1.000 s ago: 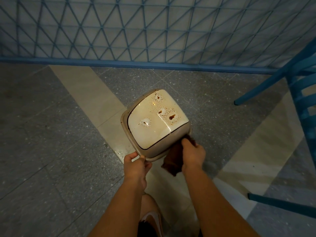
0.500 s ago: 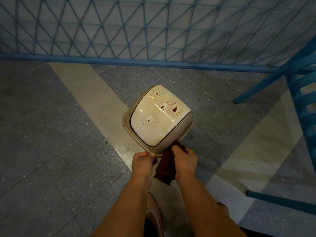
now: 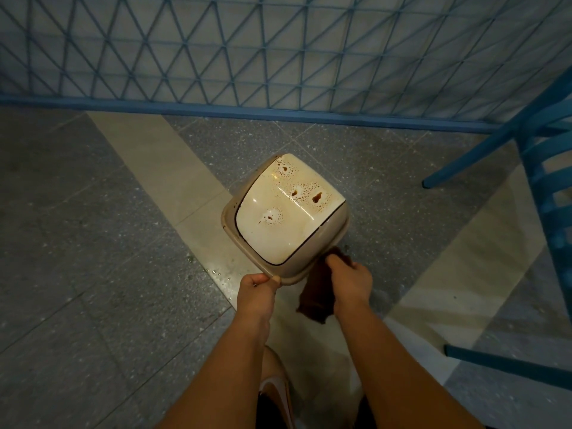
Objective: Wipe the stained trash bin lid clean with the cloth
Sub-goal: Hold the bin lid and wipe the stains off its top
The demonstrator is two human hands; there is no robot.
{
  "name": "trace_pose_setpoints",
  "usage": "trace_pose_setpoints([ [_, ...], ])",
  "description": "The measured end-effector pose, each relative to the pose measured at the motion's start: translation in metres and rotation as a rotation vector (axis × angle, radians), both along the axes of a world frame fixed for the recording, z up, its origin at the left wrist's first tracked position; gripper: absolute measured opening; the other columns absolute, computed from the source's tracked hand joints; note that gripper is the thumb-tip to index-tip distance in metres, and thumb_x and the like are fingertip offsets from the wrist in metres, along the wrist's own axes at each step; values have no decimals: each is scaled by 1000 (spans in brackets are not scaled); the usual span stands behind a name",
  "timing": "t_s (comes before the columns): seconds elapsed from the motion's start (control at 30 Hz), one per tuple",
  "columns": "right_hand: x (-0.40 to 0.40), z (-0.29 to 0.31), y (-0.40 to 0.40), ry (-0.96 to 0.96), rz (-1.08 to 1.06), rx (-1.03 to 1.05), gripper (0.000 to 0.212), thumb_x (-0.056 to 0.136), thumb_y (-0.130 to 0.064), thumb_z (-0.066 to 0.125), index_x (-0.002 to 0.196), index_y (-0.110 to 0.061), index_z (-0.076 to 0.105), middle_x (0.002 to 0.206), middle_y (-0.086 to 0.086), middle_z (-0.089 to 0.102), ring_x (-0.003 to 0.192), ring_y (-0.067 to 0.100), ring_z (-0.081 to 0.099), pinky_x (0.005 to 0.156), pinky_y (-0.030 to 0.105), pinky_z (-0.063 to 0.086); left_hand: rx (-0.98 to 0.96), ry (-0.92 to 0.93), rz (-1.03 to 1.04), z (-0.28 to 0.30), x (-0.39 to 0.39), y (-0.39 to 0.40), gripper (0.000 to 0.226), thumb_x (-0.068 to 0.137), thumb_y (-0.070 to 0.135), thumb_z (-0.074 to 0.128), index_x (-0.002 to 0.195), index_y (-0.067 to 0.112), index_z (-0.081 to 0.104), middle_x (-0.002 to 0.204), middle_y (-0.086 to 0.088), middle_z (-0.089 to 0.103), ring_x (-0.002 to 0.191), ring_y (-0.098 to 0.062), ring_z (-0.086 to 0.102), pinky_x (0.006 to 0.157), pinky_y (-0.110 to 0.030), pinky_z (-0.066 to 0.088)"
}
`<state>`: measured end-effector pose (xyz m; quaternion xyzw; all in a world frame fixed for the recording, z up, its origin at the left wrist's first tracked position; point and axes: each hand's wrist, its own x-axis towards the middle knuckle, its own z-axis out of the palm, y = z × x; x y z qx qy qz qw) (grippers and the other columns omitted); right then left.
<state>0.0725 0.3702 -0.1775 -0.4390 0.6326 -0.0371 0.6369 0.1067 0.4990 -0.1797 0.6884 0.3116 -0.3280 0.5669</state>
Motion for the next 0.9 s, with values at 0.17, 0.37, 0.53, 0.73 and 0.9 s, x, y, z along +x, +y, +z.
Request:
trace_pose_setpoints([
  [0.17,-10,0,49,2,142,-4,22,77,-14,70,96,-7,62,93,13,67,86,27,65,81,43,56,-29,0,43,4,-2,-4,12,89,10,62,87,15,51,96,-10,62,79,-16,55,62,-26,41],
  [0.37,-3,2,29,13,166,20,21,76,-16,71,94,-11,63,92,11,67,86,26,65,80,40,56,12,-49,-25,1,1,-2,13,89,11,62,89,15,49,103,-13,62,85,-18,53,63,-23,40],
  [0.53,15,6,-29,-31,-61,-88,33,80,-21,71,110,-13,61,108,9,63,93,24,59,90,40,51,53,-53,-37,3,8,5,16,86,10,64,83,18,50,89,-9,57,74,-14,49,61,-25,38],
  [0.73,-6,11,-29,-33,-122,-60,54,87,-29,65,136,-13,48,132,10,53,117,29,52,99,42,42,-152,0,368,10,14,13,29,95,16,55,124,14,55,114,-10,62,102,-25,59,100,-41,44],
  [0.9,-18,12,17,-88,-8,37,40,83,-25,67,120,-15,57,117,9,62,103,27,59,95,45,48,-256,50,495,7,0,-7,36,97,9,49,133,9,49,122,-15,61,104,-27,62,96,-37,49],
])
